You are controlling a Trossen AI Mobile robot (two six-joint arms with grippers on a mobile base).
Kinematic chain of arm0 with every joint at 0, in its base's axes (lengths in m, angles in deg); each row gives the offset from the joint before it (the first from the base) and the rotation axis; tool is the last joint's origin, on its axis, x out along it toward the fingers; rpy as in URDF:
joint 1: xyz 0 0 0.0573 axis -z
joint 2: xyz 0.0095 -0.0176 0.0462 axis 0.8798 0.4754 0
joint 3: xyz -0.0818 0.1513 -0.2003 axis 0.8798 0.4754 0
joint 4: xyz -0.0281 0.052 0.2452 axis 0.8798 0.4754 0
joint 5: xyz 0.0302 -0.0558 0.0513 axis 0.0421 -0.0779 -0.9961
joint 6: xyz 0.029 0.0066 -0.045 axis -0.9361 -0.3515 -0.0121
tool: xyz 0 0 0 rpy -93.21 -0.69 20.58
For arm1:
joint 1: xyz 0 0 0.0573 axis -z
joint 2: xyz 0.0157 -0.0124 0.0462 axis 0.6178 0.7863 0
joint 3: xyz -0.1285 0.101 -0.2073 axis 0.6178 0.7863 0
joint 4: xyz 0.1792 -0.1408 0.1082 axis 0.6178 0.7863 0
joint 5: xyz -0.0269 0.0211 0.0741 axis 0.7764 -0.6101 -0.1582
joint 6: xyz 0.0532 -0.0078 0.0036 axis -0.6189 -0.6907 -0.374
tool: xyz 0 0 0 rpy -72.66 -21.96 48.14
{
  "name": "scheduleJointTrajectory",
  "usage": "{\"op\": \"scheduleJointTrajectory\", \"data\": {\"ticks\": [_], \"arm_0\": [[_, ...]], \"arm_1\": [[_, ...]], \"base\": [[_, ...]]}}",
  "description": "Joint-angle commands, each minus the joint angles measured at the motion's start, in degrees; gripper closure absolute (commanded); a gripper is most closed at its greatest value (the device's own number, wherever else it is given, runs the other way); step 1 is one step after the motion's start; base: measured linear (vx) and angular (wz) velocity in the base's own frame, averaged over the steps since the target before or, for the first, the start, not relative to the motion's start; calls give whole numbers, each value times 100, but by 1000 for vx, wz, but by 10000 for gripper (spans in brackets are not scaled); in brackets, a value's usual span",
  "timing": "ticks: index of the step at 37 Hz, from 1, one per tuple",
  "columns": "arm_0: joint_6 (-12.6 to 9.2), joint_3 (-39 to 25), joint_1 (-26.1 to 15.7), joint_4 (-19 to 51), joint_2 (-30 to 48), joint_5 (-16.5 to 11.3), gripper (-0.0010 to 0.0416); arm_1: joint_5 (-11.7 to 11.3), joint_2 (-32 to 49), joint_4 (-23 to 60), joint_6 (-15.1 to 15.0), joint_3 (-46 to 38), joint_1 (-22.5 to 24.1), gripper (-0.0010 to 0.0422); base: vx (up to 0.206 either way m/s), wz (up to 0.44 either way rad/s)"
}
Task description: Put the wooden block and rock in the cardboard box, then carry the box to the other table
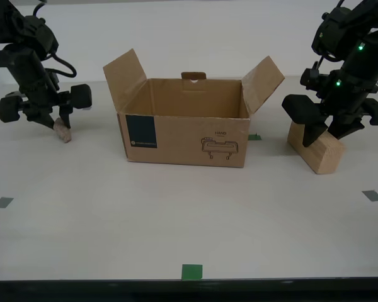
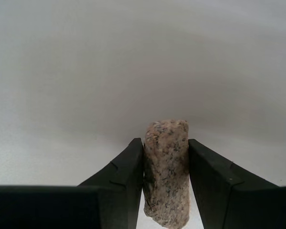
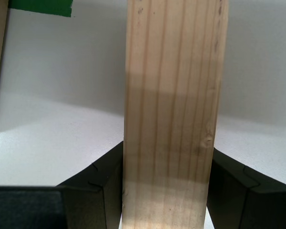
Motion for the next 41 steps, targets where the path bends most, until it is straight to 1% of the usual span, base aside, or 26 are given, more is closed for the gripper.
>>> {"op": "scheduleJointTrajectory", "data": {"ticks": [1, 6, 11, 12, 15, 22, 29, 34, 41], "arm_0": [[0, 0, -4, 0, 4, -17, 321], [0, 0, -4, 7, 4, -22, 351], [4, 0, -4, 7, 4, -87, 407], [9, 0, -4, 7, 4, -90, 412], [7, 0, -4, 7, 4, -90, 401], [7, 0, -4, 4, 4, -87, 406], [9, 0, -7, 2, 4, -90, 406], [11, 0, -9, 0, 4, -90, 406], [26, 0, -9, -17, 4, -87, 406]], "arm_1": [[-20, 7, 15, 98, 4, 2, 331], [-17, 7, 13, 177, 4, 2, 367], [-17, 7, 15, 177, 4, 2, 417], [-17, 7, 15, 199, 4, 2, 416], [-17, 7, 15, 238, 4, 2, 405], [-15, 7, 35, 236, 4, 2, 413], [-17, 7, 44, 236, 9, 2, 401], [-17, 7, 52, 236, 17, 2, 375], [-17, 7, 39, 236, 109, 2, 321]], "base": [[0, 0], [0, 0], [0, 0], [0, 0], [0, 0], [0, 0], [0, 0], [0, 0], [0, 0]]}}
